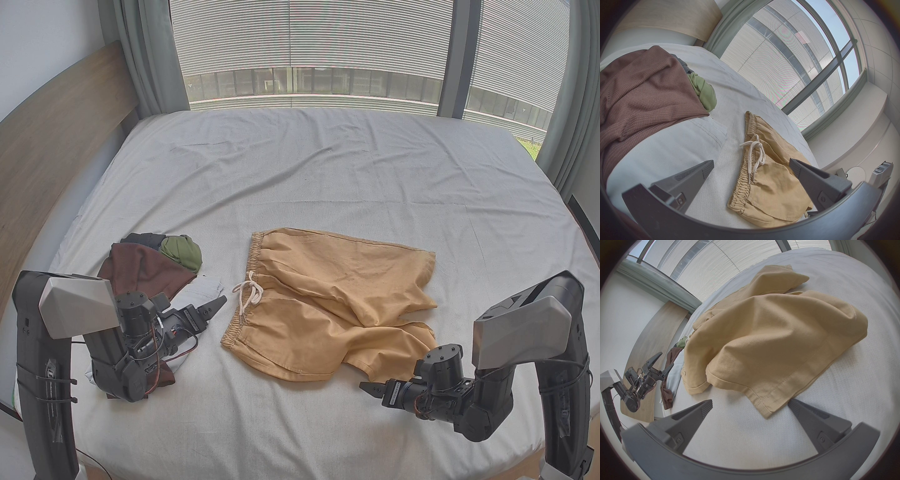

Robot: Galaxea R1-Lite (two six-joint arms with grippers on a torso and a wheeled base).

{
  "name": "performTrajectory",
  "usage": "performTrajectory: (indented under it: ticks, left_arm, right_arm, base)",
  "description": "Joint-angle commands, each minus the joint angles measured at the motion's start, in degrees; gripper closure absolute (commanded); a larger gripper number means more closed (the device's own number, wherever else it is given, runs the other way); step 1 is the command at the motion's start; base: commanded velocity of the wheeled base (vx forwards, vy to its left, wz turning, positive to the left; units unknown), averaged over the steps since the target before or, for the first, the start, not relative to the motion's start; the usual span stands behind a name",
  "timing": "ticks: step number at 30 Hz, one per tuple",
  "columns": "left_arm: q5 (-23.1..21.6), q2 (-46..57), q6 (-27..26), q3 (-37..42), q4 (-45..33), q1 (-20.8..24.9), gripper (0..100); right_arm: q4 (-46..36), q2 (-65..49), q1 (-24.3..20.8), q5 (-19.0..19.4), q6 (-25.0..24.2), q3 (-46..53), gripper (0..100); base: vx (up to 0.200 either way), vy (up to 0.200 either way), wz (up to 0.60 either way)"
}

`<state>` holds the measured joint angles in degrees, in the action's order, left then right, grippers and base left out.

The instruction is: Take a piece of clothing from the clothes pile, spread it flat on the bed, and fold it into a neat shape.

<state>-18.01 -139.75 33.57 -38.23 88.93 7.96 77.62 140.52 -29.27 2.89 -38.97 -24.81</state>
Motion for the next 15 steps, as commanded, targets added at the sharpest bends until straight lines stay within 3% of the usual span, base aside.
performTrajectory:
  ticks: [1,5,6,15]
  left_arm:
    - [0.0,0.0,0.0,-0.1,0.0,-0.2,0]
    - [0.0,0.1,0.0,-0.1,0.0,-0.2,0]
    - [0.0,0.1,0.0,-0.1,0.0,-0.2,0]
    - [0.0,0.1,0.0,-0.1,0.0,-0.2,0]
  right_arm:
    - [-1.6,0.0,-0.3,-0.9,0.0,-1.6,0]
    - [-1.9,0.0,-0.3,-0.9,0.0,-1.6,0]
    - [-1.9,0.0,-0.4,-1.0,-0.1,-1.6,100]
    - [-2.6,0.2,0.1,-2.9,-0.1,-1.5,100]
  base:
    - [0.000,0.000,0.00]
    - [0.000,0.000,0.00]
    - [0.000,0.000,0.00]
    - [0.000,0.000,0.00]
